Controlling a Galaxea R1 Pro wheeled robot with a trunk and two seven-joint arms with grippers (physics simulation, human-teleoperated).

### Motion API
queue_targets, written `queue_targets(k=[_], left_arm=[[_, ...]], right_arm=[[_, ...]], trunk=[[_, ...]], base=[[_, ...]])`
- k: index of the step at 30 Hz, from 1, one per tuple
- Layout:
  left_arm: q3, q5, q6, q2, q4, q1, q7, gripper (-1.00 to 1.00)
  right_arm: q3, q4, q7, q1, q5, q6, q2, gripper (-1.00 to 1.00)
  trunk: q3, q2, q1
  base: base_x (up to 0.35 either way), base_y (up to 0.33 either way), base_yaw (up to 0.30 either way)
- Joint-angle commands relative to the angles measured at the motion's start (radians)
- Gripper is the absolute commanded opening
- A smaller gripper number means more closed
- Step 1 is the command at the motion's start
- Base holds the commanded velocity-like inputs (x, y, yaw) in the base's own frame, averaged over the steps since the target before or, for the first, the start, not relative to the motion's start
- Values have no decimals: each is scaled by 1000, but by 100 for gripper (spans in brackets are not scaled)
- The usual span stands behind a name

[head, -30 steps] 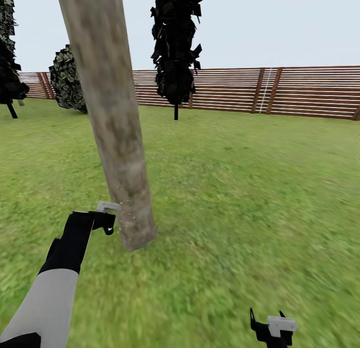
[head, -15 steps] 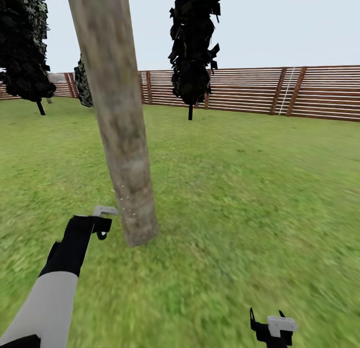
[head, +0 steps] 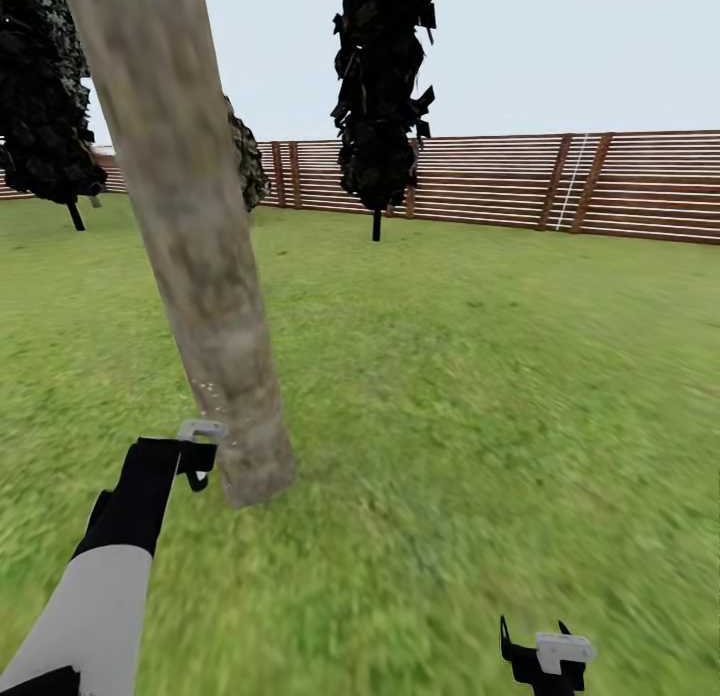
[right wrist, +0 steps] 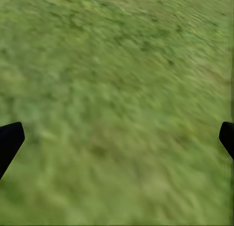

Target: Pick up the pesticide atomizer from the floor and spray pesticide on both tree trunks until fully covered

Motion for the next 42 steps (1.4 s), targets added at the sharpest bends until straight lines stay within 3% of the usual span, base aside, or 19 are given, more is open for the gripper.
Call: queue_targets(k=[1, 9, 10, 11, 14, 25, 28, 33, 38, 42], left_arm=[[14, 3, -1, 2, 3, 0, 0, -100], [21, 2, -3, 0, 10, 2, 5, -100], [22, 2, -3, 1, 10, 2, 14, -100], [21, 4, -3, 1, 10, 2, 69, -100], [20, 8, -3, -2, 11, 2, 97, -100], [24, 6, -3, 3, 41, 2, 106, -100], [50, 4, -4, 5, 45, 2, 106, -100], [56, 3, -5, 4, 51, 2, 106, -100], [49, 6, -8, -11, 106, 15, 106, -100], [45, 8, -12, -41, 152, 19, 106, -100]], right_arm=[[0, 0, 0, 0, 0, 0, 0, 100], [0, 0, 0, 0, 0, 0, 0, 100], [0, 0, 0, 0, 0, 0, 0, 100], [0, 0, 0, 0, 0, 0, 0, 100], [0, 0, 0, 0, 0, 0, 0, 100], [0, 0, -2, 0, 0, 0, 0, 100], [0, 0, -2, 0, 0, 0, 0, 100], [0, 0, -2, 0, 0, 0, 1, 100], [0, 0, -2, 0, 0, 0, 1, 100], [0, 0, -1, 0, 0, 0, 1, 100]], trunk=[[0, 0, 0], [0, 0, 0], [0, 0, 0], [0, 0, 0], [0, 0, 0], [0, 0, 0], [0, 0, 0], [0, 0, 0], [0, 0, 0], [0, 0, 0]], base=[[109, -257, 118], [29, -269, 251], [1, -272, 278], [49, -272, 116], [85, -272, 39], [118, -272, 2], [100, -272, 134], [97, -272, 261], [99, -272, 278], [127, -270, 264]])
